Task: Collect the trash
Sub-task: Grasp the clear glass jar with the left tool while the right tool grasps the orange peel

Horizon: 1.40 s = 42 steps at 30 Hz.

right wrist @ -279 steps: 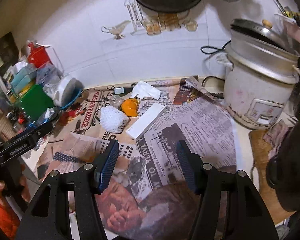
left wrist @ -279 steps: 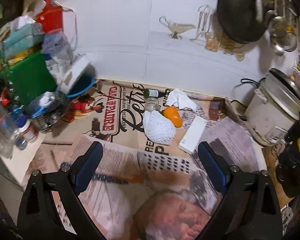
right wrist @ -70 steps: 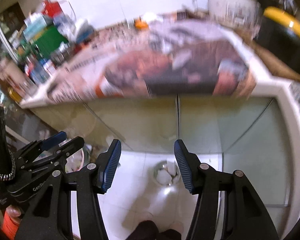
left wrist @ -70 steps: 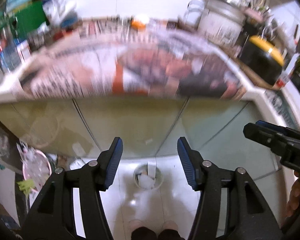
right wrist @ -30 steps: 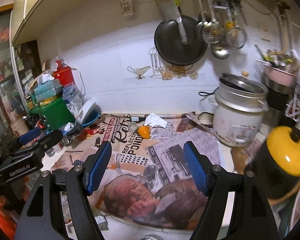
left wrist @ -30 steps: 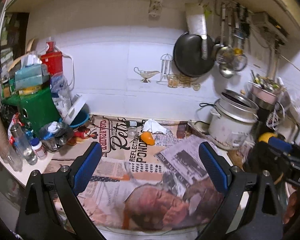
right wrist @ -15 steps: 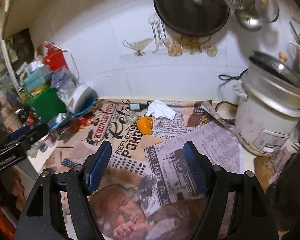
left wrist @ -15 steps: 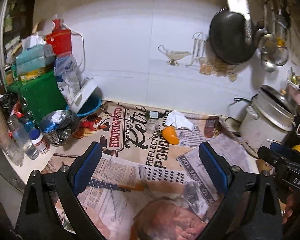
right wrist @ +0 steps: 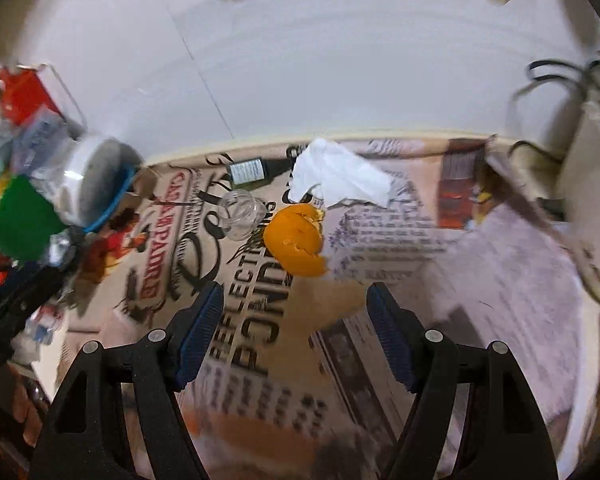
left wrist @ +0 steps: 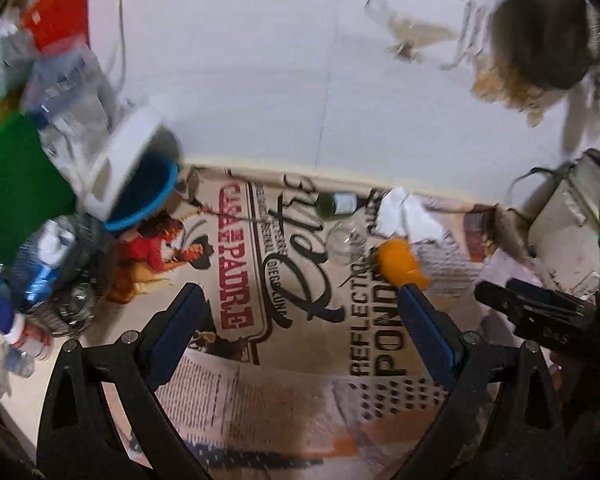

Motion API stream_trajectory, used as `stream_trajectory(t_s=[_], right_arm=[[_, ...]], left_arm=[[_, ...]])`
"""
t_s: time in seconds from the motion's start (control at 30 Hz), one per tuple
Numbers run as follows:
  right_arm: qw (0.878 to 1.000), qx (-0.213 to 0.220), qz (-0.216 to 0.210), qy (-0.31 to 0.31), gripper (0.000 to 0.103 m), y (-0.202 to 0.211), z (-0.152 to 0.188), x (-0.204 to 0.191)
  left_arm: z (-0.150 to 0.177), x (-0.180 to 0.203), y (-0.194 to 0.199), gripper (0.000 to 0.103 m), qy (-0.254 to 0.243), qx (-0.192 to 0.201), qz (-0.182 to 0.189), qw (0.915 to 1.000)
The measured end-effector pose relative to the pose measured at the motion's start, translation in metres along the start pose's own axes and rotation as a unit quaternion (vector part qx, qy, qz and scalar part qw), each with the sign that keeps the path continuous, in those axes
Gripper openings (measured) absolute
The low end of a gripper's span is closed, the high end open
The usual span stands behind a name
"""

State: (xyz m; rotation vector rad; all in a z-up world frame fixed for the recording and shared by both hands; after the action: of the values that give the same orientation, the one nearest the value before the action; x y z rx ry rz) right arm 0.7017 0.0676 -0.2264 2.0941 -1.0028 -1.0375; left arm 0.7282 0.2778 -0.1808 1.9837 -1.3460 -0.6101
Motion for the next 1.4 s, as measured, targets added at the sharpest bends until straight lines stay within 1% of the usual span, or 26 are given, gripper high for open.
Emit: stream_trajectory(t_s=[0.03,0.1,0.17,0.3,0.37,0.4,0.43,0.47,0.53,0.67,0.77,0.83,0.9,1.03,1.07,1.1,1.13,1.23,1.4], right_arm=[[1.0,-0.006,0.002,-0.002,0.07,-0.014,-0.003,0.0],[1.0,-0.019,0.007,-0.003,0.065,-0.042,-0.009,0.001],[0.999,-0.034,0.012,-0.001,0.058,-0.065,-0.013,0.002],[0.998,-0.057,0.024,0.004,0.055,-0.102,-0.016,0.005],[0.998,-0.065,0.027,0.006,0.043,-0.113,-0.017,0.008],[0.998,-0.066,0.019,0.004,0.041,-0.116,-0.018,0.009],[0.998,-0.062,0.009,-0.001,0.035,-0.116,-0.018,0.01],[0.998,-0.058,-0.003,-0.005,0.026,-0.115,-0.018,0.01],[0.998,-0.056,-0.02,-0.011,0.014,-0.113,-0.018,0.012],[0.999,-0.044,-0.011,-0.011,0.011,-0.102,-0.015,0.015],[0.999,-0.035,-0.004,-0.018,0.009,-0.087,-0.012,0.021],[0.999,-0.026,-0.004,-0.029,0.008,-0.077,-0.01,0.025],[0.999,-0.018,-0.002,-0.038,0.008,-0.067,-0.009,0.03],[0.999,-0.003,0.007,-0.047,0.008,-0.048,-0.006,0.038],[0.999,-0.001,0.008,-0.048,0.008,-0.045,-0.006,0.039],[0.999,0.001,0.01,-0.048,0.008,-0.043,-0.005,0.039],[0.999,0.003,0.012,-0.048,0.008,-0.041,-0.005,0.04],[0.999,0.01,0.014,-0.052,0.008,-0.035,-0.005,0.041],[0.998,0.025,0.012,-0.052,0.008,-0.018,-0.003,0.04]], left_arm=[[0.0,-0.002,-0.012,0.098,0.0,-0.011,0.005,0.9999],[0.001,-0.006,-0.034,0.098,0.001,-0.027,0.013,0.9995],[0.002,-0.008,-0.054,0.098,0.0,-0.042,0.02,0.9989],[0.0,-0.007,-0.081,0.098,-0.012,-0.058,0.031,0.9978],[-0.002,-0.004,-0.093,0.098,-0.018,-0.063,0.038,0.9971],[-0.004,-0.001,-0.098,0.098,-0.02,-0.064,0.043,0.9968],[-0.006,0.001,-0.103,0.098,-0.022,-0.064,0.048,0.9965],[-0.008,0.005,-0.109,0.097,-0.024,-0.065,0.054,0.9961],[-0.012,0.013,-0.12,0.095,-0.026,-0.069,0.064,0.9952],[-0.019,0.036,-0.144,0.089,-0.036,-0.082,0.088,0.9921],[-0.022,0.054,-0.158,0.088,-0.046,-0.086,0.098,0.9904],[-0.023,0.065,-0.167,0.087,-0.056,-0.085,0.097,0.9901],[-0.022,0.076,-0.178,0.082,-0.069,-0.086,0.09,0.9898],[-0.02,0.088,-0.195,0.071,-0.082,-0.089,0.079,0.9895],[-0.019,0.09,-0.197,0.066,-0.082,-0.087,0.078,0.9898],[-0.018,0.091,-0.199,0.062,-0.083,-0.086,0.078,0.9899],[-0.018,0.092,-0.201,0.054,-0.084,-0.087,0.078,0.9896],[-0.017,0.094,-0.198,0.054,-0.086,-0.075,0.071,0.9909],[-0.018,0.093,-0.171,0.053,-0.085,-0.056,0.077,0.9918]])
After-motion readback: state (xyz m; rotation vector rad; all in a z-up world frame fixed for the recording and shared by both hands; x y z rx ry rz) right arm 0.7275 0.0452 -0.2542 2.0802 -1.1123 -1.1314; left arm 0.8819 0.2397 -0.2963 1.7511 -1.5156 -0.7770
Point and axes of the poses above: each gripper's, at about its wrist camera, not at the fingertips, and y roughly against the way its jaws point, x to its right, z to its underside, the point moved 4 cm from there along -y, roughly the way its jaws point, and after that the axes turned 8 degrees about -z, right-handed, at the moved point
